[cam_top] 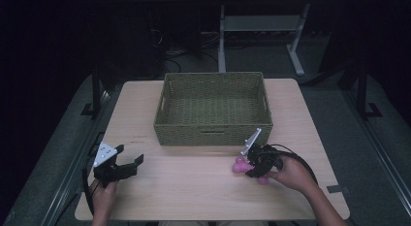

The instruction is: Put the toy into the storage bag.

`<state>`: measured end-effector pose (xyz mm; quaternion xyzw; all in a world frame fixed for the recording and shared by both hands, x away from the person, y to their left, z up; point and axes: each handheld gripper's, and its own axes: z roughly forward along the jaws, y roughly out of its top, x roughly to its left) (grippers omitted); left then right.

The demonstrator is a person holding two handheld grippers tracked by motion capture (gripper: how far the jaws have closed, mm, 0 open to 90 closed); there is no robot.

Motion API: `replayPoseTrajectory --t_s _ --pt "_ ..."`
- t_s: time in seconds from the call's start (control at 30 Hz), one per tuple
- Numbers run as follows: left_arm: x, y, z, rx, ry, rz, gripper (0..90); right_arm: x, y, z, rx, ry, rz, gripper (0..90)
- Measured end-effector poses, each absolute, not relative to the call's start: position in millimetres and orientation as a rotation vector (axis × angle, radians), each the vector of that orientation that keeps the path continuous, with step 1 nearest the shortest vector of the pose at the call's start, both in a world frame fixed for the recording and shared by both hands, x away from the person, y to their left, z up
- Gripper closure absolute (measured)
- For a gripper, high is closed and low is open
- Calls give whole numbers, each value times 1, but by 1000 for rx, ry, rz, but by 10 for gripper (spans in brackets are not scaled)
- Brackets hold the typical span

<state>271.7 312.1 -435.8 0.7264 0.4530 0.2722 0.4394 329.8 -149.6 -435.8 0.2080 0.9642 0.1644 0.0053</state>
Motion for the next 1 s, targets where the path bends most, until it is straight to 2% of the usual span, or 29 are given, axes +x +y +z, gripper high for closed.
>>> replayPoseTrajectory --t_s 0.2,1.0 --pt "272 312 -436 1807 1124 677 139 331 -150 -433 630 3038 544 580" --pt "272 312 -436 1803 1123 673 139 353 -134 -381 431 3089 700 581"
